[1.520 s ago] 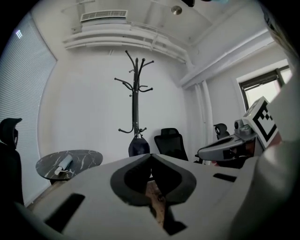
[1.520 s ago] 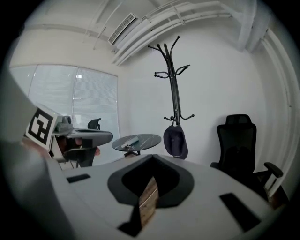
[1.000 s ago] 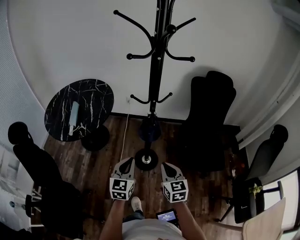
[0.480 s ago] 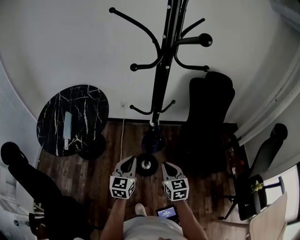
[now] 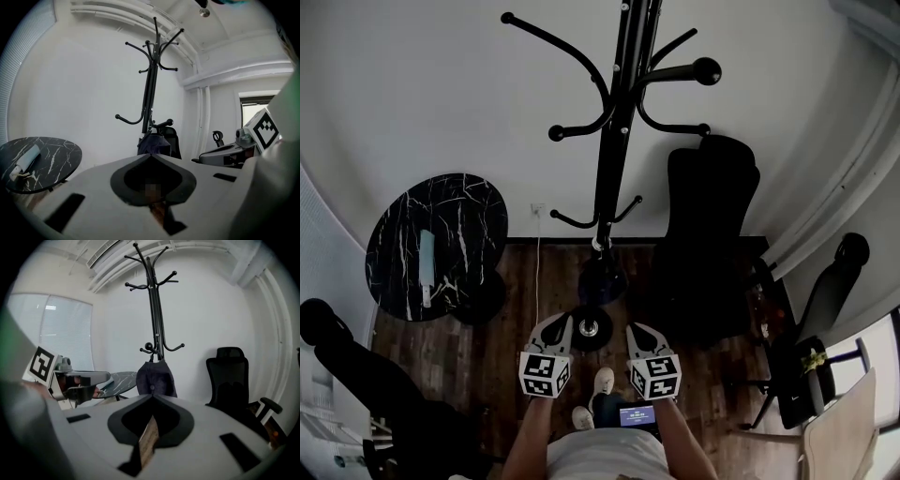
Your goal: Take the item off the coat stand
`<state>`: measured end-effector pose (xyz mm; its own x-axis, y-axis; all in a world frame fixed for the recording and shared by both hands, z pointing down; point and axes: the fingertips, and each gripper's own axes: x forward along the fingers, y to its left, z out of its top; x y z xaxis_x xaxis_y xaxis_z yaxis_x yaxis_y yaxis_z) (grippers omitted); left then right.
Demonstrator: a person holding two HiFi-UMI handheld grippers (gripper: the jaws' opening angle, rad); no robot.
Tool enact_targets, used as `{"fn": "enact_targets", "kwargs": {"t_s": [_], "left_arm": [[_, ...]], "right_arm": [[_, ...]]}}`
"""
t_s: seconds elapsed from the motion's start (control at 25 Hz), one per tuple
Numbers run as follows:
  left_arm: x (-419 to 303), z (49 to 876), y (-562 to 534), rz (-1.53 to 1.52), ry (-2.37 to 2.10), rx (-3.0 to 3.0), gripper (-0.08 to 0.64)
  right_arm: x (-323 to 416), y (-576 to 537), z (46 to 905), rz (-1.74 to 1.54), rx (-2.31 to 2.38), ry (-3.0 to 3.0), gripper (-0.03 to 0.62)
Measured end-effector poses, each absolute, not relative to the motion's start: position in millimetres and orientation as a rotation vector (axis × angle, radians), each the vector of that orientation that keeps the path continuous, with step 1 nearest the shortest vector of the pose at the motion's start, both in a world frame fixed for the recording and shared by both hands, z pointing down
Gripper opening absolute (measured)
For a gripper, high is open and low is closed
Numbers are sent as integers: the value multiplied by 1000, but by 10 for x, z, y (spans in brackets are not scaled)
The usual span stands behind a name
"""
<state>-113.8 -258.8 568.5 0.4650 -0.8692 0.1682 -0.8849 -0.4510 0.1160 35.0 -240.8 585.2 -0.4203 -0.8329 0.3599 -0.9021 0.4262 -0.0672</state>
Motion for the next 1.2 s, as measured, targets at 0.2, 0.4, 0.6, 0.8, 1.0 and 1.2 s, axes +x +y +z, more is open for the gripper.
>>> {"fn": "enact_targets", "kwargs": {"t_s": [0.2, 0.4, 0.6, 0.8, 1.0, 1.2], "left_arm": [[-1167, 5688, -2631, 131, -1548, 2525, 20], [-1141, 5760, -2679, 166, -1536, 2522, 21], [-1101, 5802, -2780, 185, -1525, 2528, 21], [-1102, 5870, -2911, 200, -1526, 2518, 21], [-1113, 5952, -3069, 207, -1506, 2499, 21], [-1045, 6001, -3202, 223, -1459, 2510, 23]], "right_arm": [[390, -2442, 5894, 372, 1528, -2396, 12], [387, -2505, 5907, 367, 1523, -2394, 12], [485, -2625, 5953, 379, 1558, -2352, 12], [512, -2756, 6000, 393, 1563, -2333, 14], [493, -2916, 6056, 411, 1543, -2328, 14], [454, -3085, 6101, 422, 1520, -2323, 22]]}}
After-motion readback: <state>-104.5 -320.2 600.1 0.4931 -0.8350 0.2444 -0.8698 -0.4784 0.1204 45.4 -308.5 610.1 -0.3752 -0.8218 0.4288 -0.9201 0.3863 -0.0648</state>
